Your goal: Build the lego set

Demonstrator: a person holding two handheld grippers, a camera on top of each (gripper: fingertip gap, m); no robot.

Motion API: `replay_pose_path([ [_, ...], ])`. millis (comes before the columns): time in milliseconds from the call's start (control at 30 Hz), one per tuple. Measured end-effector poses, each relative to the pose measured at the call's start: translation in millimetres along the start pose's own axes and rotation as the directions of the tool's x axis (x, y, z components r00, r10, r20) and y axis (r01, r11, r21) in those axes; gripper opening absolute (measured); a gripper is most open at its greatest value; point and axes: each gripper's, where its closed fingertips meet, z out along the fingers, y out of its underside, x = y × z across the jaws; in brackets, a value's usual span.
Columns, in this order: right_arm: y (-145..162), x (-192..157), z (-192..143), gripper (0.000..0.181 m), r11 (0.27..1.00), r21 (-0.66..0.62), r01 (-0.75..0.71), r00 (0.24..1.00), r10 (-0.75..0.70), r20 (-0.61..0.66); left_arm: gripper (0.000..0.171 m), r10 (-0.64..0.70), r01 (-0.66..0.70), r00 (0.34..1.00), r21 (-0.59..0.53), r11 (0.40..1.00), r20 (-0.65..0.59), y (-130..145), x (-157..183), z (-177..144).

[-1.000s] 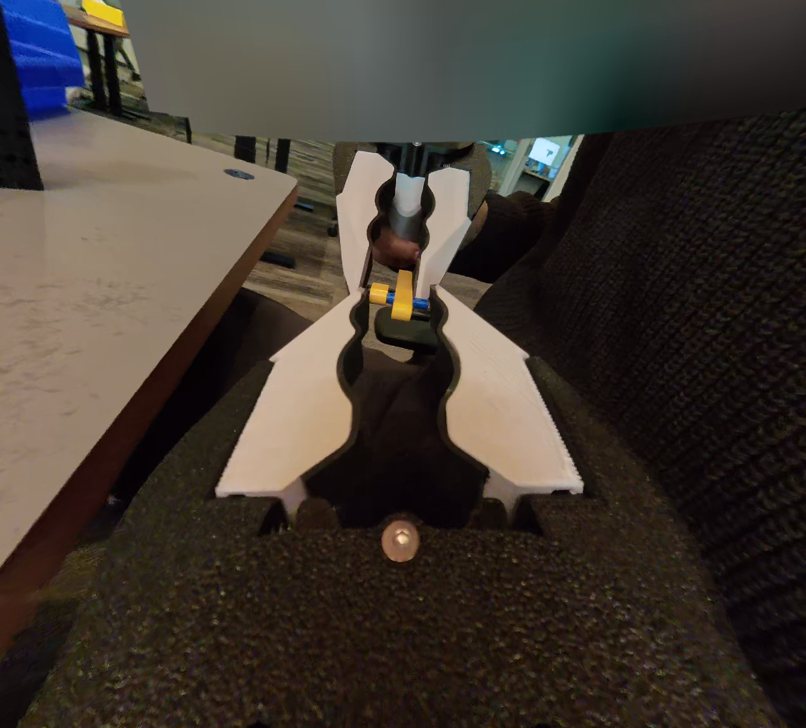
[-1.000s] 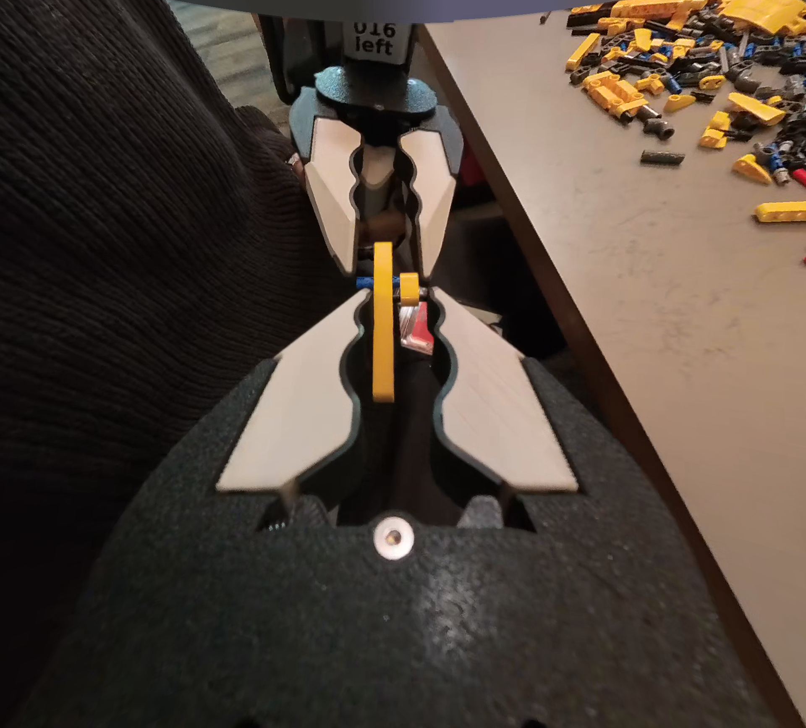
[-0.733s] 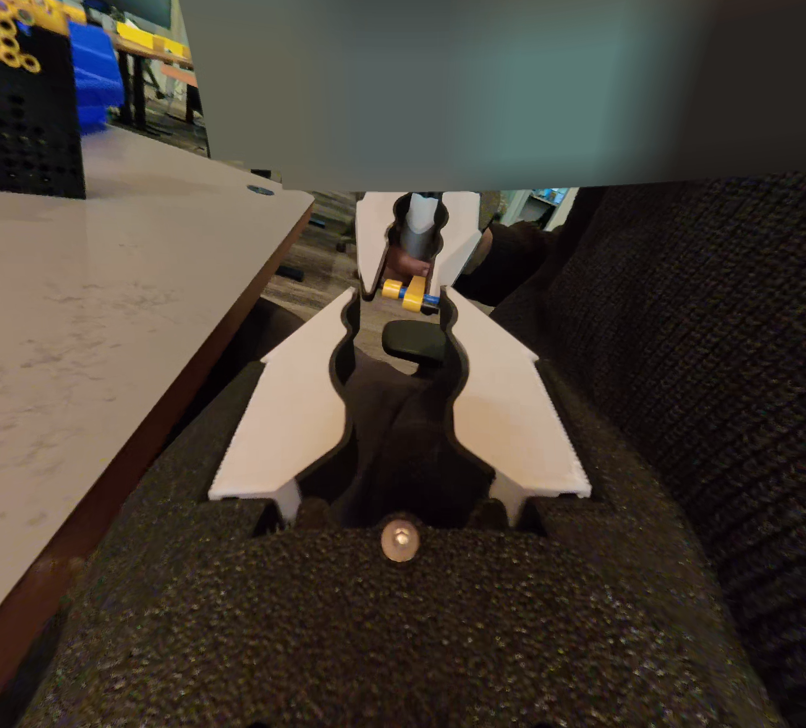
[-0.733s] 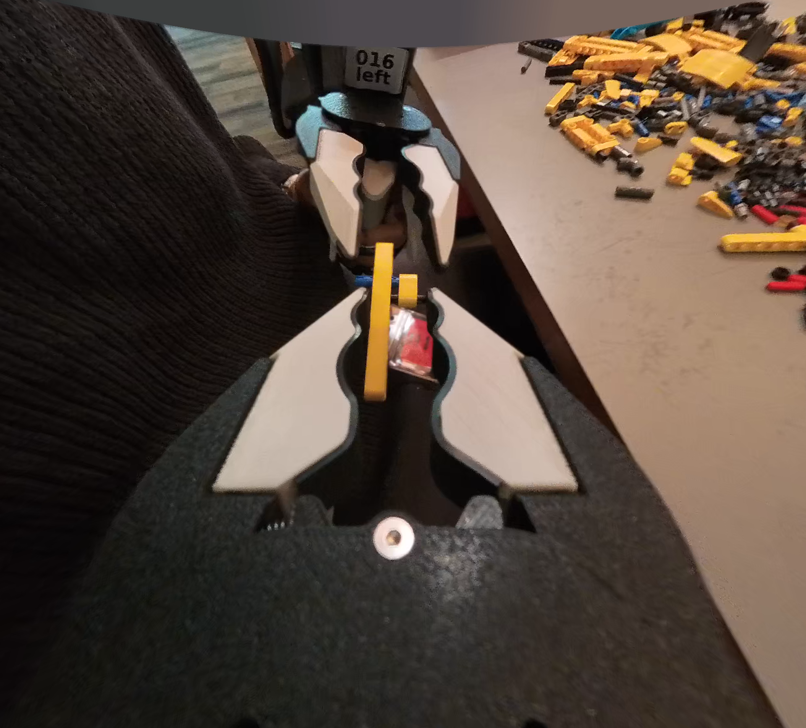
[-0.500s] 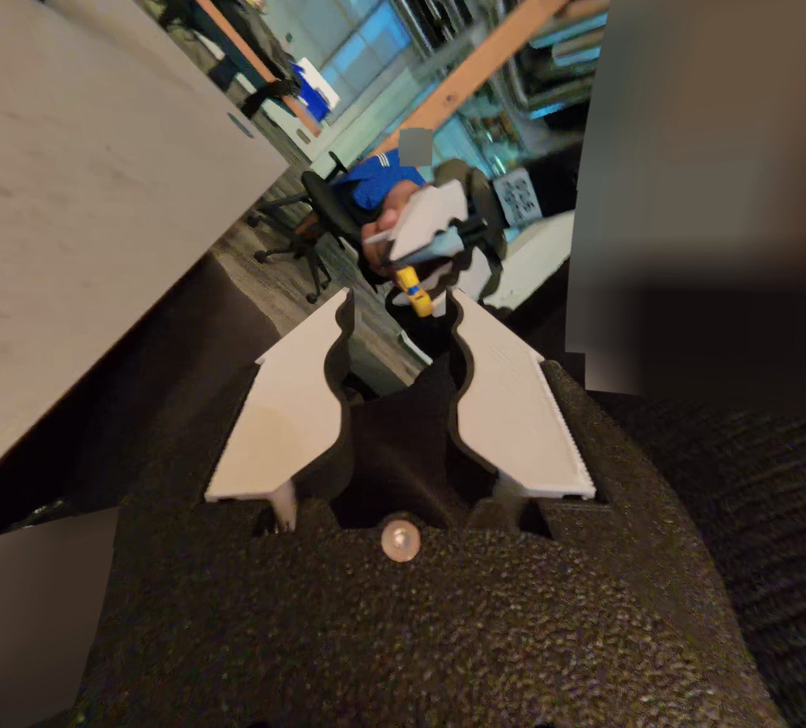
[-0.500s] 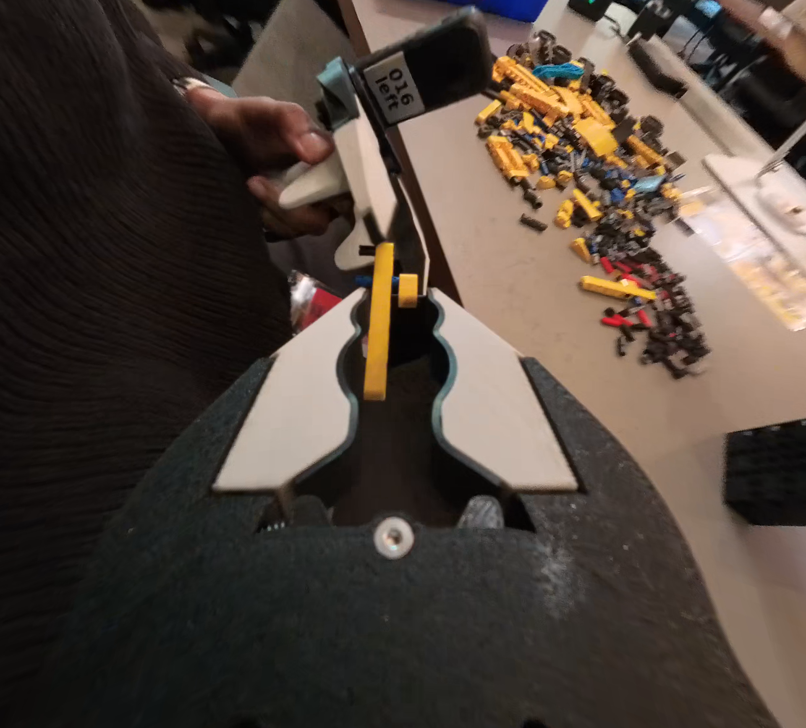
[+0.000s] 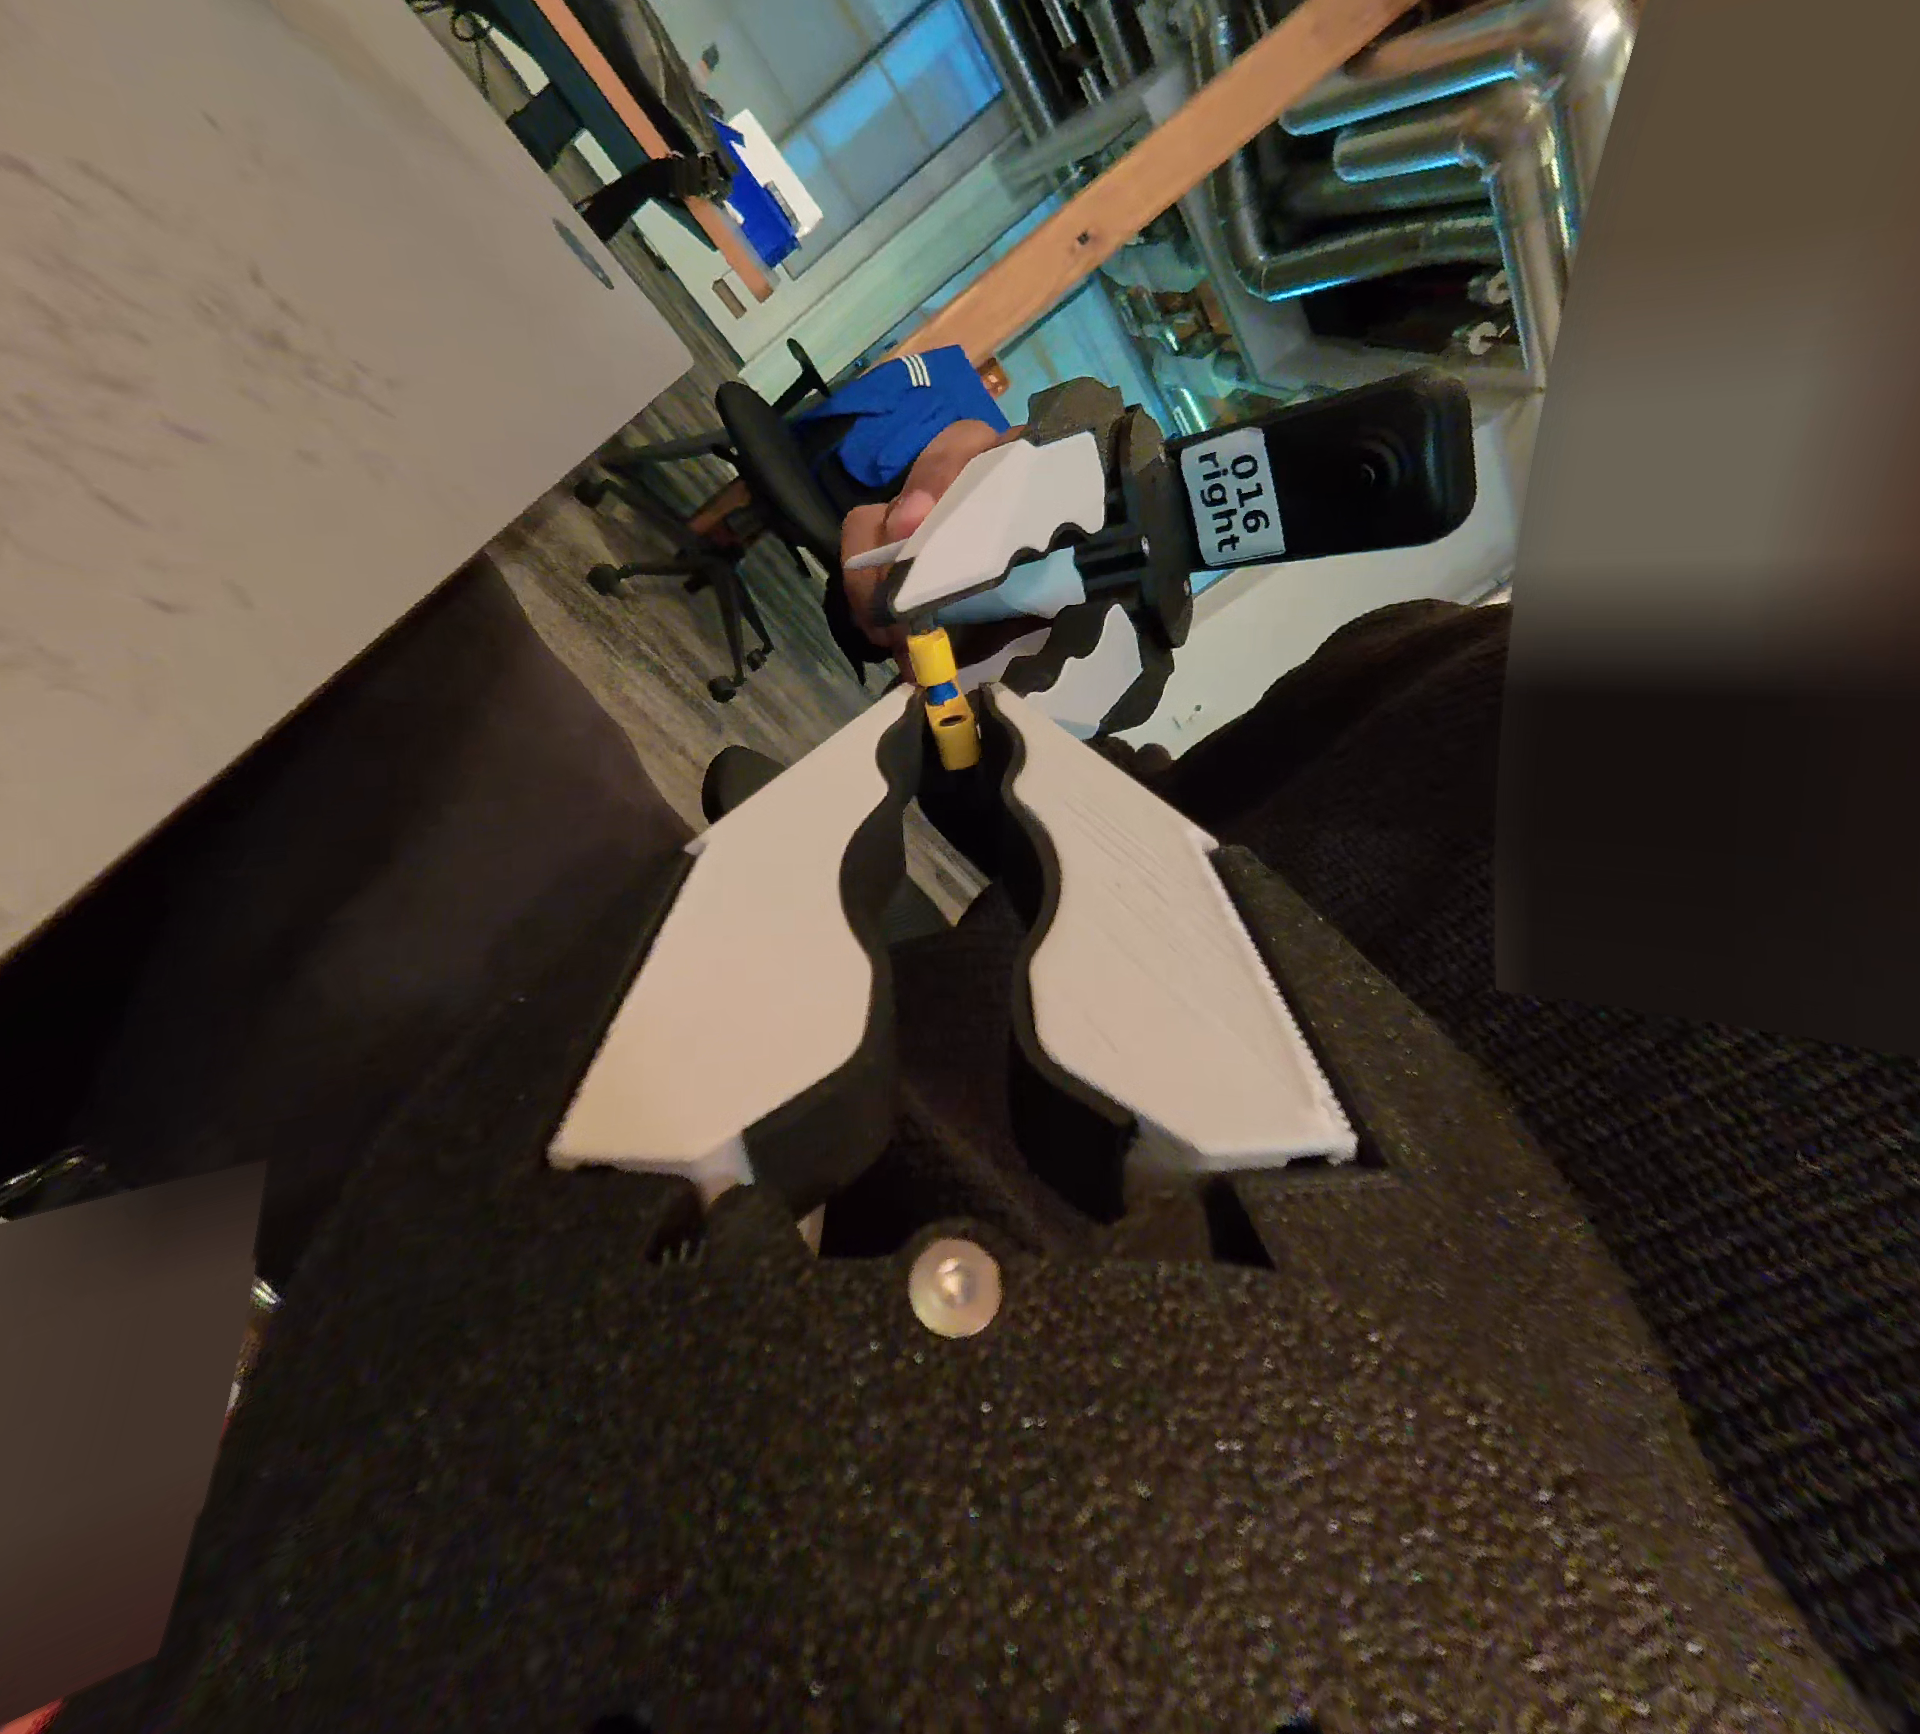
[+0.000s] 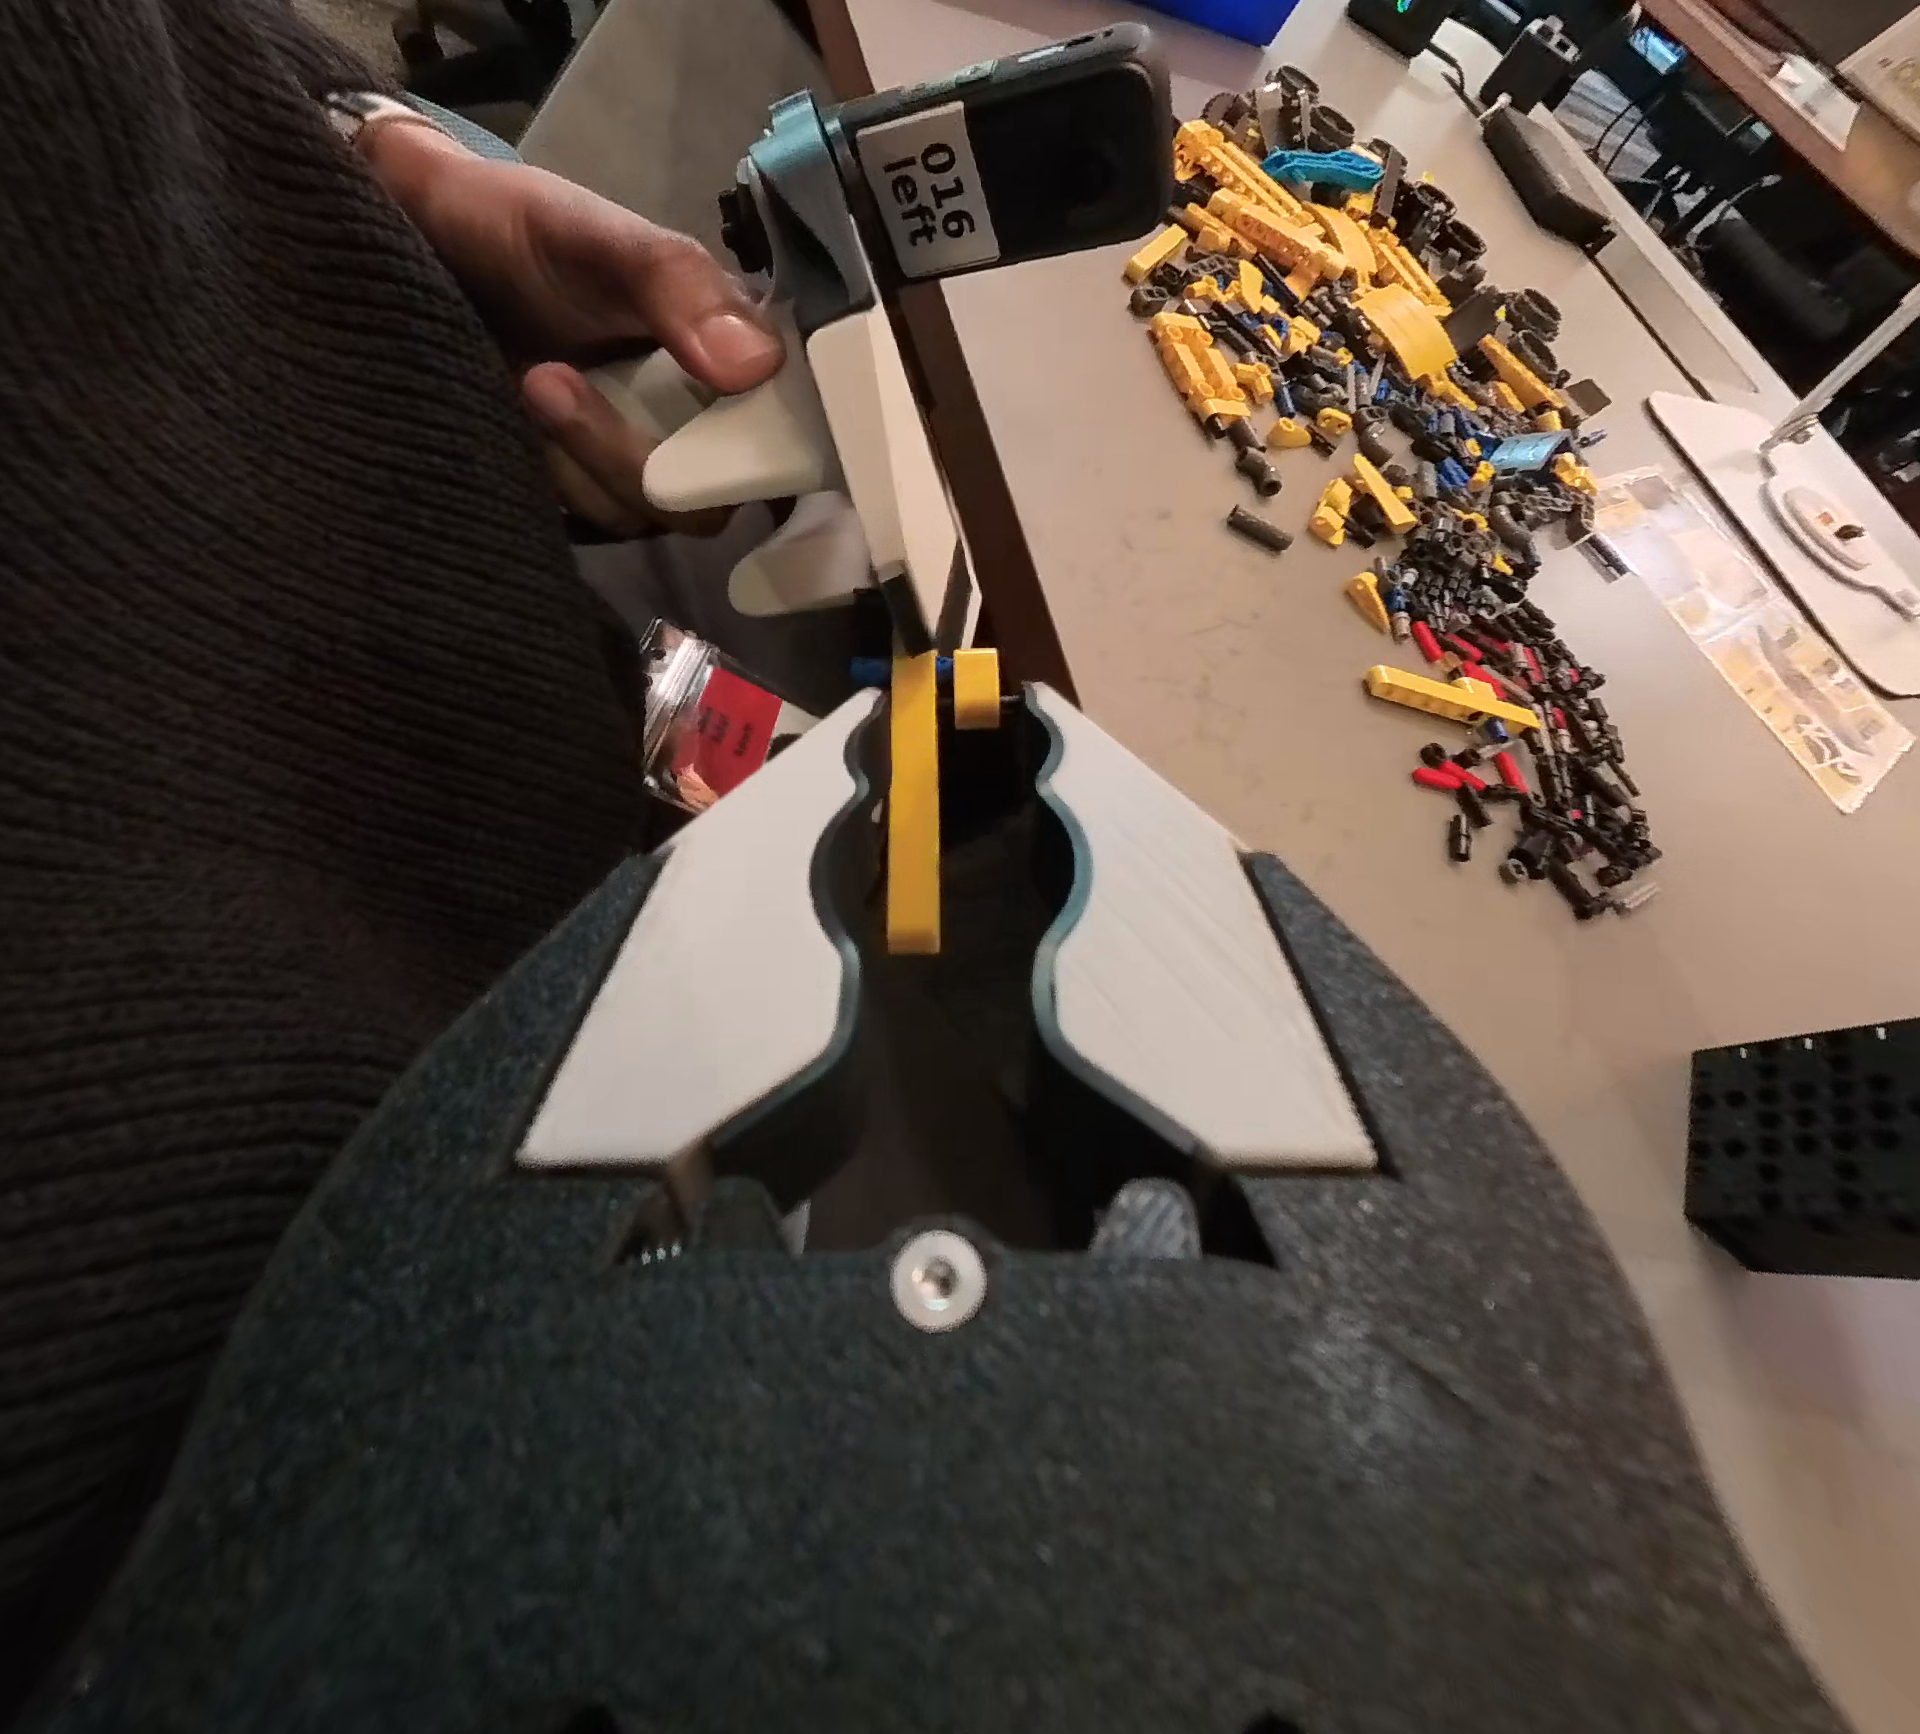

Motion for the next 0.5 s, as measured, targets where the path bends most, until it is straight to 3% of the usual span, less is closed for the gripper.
replay_pose_path([
  [167, 6, -4, 0, 0.023, 0.999, -0.049, -0.006, 0.999, 0.007, 0.033, 0.008, 0.033, -0.033, 0.999, -0.028, 0.999, 0.028, 5, -4, 2],
  [300, 1, -6, -2, 0.023, 0.995, -0.008, -0.096, 0.992, 0.096, 0.083, 0.014, 0.203, -0.202, 0.979, -0.057, 0.978, 0.02, 6, 3, 0],
  [400, 1, -6, -2, 0.023, 0.985, 0.011, -0.174, 0.977, 0.171, 0.126, 0.042, 0.416, -0.41, 0.907, -0.078, 0.909, 0.07, 4, 7, -2],
  [500, 1, -11, -2, 0.024, 0.966, 0.031, -0.256, 0.95, 0.245, 0.195, 0.042, 0.61, -0.59, 0.782, -0.163, 0.791, 0.128, 7, 7, -4],
])
